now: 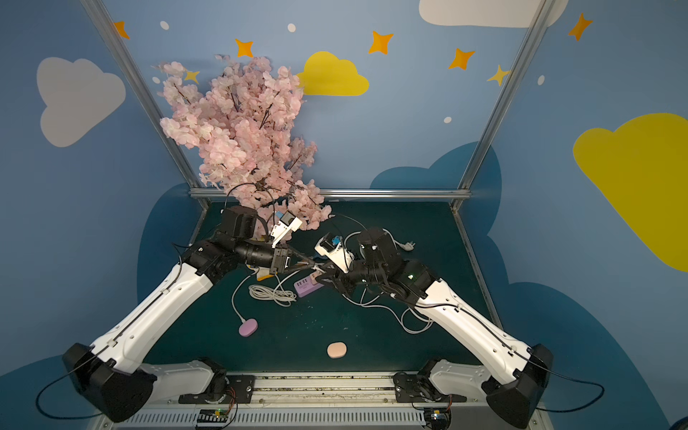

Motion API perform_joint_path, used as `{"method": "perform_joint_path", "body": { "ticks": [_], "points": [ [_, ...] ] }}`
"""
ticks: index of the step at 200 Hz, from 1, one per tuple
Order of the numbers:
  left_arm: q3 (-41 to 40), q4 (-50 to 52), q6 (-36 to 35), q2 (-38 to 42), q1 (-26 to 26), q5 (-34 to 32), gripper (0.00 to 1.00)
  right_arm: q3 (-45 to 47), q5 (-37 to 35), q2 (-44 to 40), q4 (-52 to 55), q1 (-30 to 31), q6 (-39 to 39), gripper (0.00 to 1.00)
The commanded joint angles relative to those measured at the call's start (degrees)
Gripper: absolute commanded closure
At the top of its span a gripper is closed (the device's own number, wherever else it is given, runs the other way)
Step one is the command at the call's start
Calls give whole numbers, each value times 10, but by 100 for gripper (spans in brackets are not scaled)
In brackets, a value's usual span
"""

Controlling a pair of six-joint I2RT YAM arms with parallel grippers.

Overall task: Charge the bluetooth headset
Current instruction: Pick up the charging cable from the center of the board.

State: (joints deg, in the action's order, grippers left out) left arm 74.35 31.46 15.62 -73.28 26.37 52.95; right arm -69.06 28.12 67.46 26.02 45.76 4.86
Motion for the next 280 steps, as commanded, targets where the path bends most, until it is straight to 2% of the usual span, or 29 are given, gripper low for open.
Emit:
{"method": "perform_joint_path", "body": {
  "ticks": [1, 43, 195, 231, 264, 280],
  "points": [
    [-3, -5, -15, 9, 1, 7, 96, 19, 132, -24, -91, -37, -91, 67],
    [-3, -19, -10, 7, 1, 15, 97, 16, 207, -9, -126, -63, -154, 75],
    [-1, -34, 5, 8, 2, 37, 97, 25, 238, 38, -136, -78, -175, 77],
    [0, -38, 9, 6, 3, 39, 97, 25, 240, 42, -133, -77, -176, 82],
    [-3, -39, 8, 8, 5, 38, 97, 29, 248, 47, -156, -78, -195, 91],
    [-4, -40, 8, 7, 6, 36, 97, 30, 257, 53, -167, -78, -211, 100]
  ]
}}
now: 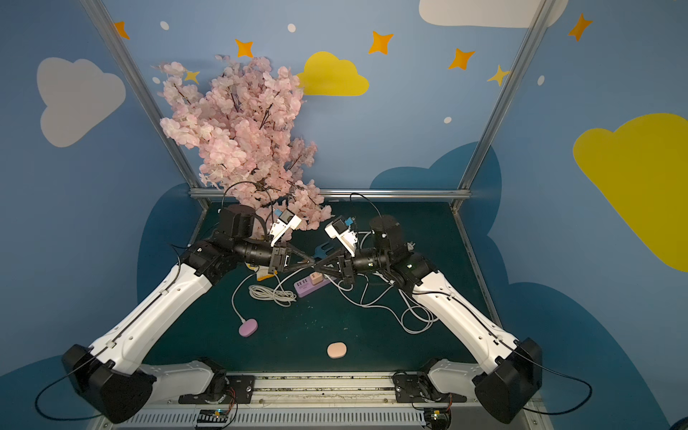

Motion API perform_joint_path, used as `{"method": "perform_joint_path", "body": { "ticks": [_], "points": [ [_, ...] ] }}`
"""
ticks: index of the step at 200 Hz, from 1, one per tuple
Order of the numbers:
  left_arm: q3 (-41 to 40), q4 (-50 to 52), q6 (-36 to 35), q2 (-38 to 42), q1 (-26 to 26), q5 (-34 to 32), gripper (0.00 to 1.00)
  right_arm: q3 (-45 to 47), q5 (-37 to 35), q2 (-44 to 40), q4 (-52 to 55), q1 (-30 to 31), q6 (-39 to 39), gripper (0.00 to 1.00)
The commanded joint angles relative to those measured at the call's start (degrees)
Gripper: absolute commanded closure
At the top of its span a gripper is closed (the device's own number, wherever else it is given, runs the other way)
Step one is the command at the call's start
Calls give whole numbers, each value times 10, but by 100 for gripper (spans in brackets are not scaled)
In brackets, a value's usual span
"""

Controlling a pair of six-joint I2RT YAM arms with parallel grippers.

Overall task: Charge the bluetooth headset
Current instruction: Pick up the charging cable from the center of the board.

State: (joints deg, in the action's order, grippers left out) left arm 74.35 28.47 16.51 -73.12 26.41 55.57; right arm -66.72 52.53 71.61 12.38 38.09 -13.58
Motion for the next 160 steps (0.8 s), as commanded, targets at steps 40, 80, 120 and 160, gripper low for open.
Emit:
{"method": "perform_joint_path", "body": {
  "ticks": [40, 80, 120, 160],
  "points": [
    [-4, -9, -2, 6, 5, 3, 80, 2, 17, 25, -37, -3, -56, 100],
    [-10, 1, -6, 20, 4, -14, 45, -19, -18, 30, 73, -8, 2, 100],
    [-11, 107, -68, 33, 54, -137, 48, -59, -111, 62, 294, -48, 61, 100],
    [-72, 115, -59, 24, 167, -288, 46, -63, -203, 92, 427, -89, 75, 100]
  ]
}}
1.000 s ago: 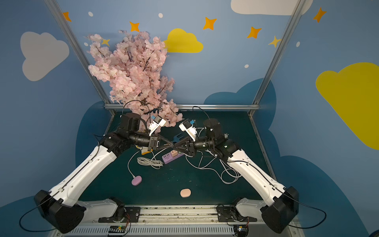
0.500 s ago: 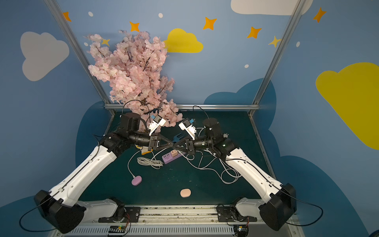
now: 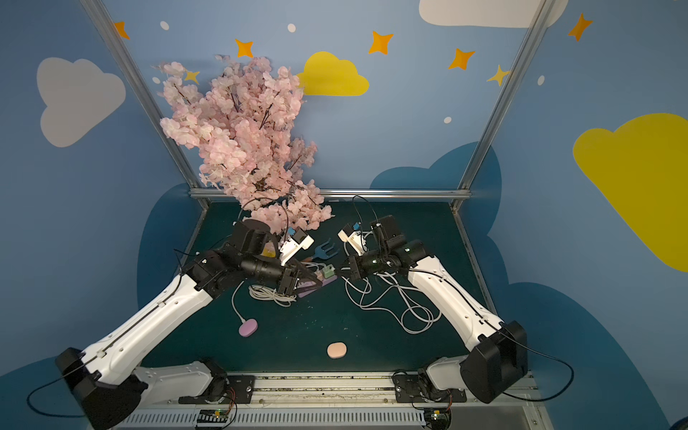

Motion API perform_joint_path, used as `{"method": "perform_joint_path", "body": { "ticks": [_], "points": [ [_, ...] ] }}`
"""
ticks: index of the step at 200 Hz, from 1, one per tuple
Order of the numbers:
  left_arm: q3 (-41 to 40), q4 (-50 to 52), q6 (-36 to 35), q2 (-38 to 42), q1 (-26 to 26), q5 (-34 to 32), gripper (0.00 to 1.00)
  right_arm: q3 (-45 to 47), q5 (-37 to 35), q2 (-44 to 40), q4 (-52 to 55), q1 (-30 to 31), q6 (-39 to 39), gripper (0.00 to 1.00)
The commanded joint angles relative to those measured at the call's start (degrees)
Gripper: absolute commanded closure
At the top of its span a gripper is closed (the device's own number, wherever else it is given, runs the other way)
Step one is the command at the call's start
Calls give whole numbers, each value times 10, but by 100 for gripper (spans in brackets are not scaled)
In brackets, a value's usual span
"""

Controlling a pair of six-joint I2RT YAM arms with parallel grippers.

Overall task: Charge the bluetooth headset
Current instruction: Pick up the charging cable from the center of the board, then pick up the bluetooth headset from the center of the board.

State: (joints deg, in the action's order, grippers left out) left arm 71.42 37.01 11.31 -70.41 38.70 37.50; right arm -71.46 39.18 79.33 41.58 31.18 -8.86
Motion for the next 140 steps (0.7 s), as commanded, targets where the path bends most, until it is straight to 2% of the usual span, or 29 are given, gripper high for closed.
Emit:
{"method": "perform_joint_path", "body": {
  "ticks": [1, 43, 54, 65, 80, 90, 140],
  "points": [
    [-46, 28, -6, -3, 47, -110, 46, -16, -70, 15, 137, -21, 28, 100],
    [-102, -20, 23, -35, 144, -232, 39, 1, -87, 13, 161, -64, 10, 100],
    [-108, -23, 24, -54, 163, -238, 39, 8, -87, 7, 161, -75, 5, 100],
    [-108, -20, 30, -80, 181, -238, 47, 13, -84, 1, 163, -86, 2, 100],
    [-104, -18, 40, -114, 203, -230, 68, 19, -79, -5, 164, -96, 1, 100],
    [-103, -17, 44, -134, 223, -232, 78, 23, -76, -7, 164, -101, -2, 100],
    [-95, -15, 57, -222, 256, -216, 94, 53, -74, -21, 156, -107, -12, 100]
  ]
}}
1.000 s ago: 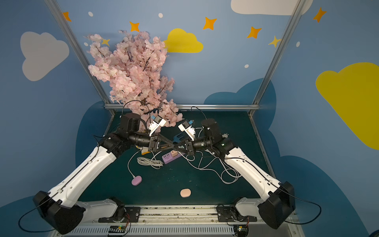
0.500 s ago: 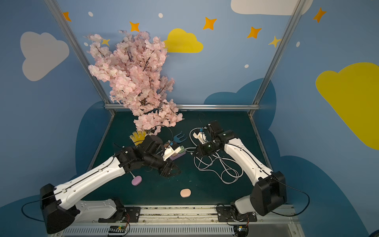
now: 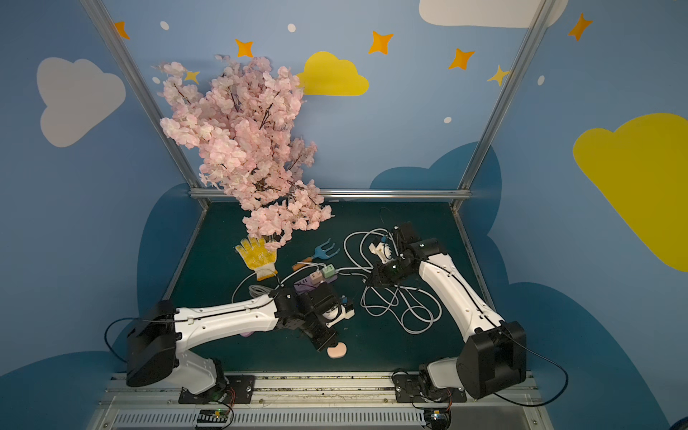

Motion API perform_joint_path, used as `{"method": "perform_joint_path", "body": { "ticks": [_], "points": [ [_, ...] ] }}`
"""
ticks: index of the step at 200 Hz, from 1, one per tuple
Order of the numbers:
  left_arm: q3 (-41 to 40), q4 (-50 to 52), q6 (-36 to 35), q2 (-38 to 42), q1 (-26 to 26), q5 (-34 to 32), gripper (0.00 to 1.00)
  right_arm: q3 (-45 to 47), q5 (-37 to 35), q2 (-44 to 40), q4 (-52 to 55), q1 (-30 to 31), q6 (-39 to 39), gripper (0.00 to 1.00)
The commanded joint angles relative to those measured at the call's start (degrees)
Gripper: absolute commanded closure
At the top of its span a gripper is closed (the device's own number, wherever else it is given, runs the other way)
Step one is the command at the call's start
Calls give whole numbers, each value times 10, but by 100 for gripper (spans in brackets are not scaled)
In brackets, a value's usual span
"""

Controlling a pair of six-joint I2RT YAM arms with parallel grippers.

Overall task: Charge the bluetooth headset
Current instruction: Pick up the bluetooth headset from the center of the board.

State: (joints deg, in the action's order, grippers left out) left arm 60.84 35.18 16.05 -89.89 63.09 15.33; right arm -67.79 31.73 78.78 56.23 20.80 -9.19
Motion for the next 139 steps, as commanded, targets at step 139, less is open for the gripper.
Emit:
{"method": "perform_joint_path", "body": {
  "ticks": [139],
  "points": [
    [27, 47, 27, -116, 33, -79, 97, 33, 31, -15, -20, -9, -33, 100]
  ]
}}
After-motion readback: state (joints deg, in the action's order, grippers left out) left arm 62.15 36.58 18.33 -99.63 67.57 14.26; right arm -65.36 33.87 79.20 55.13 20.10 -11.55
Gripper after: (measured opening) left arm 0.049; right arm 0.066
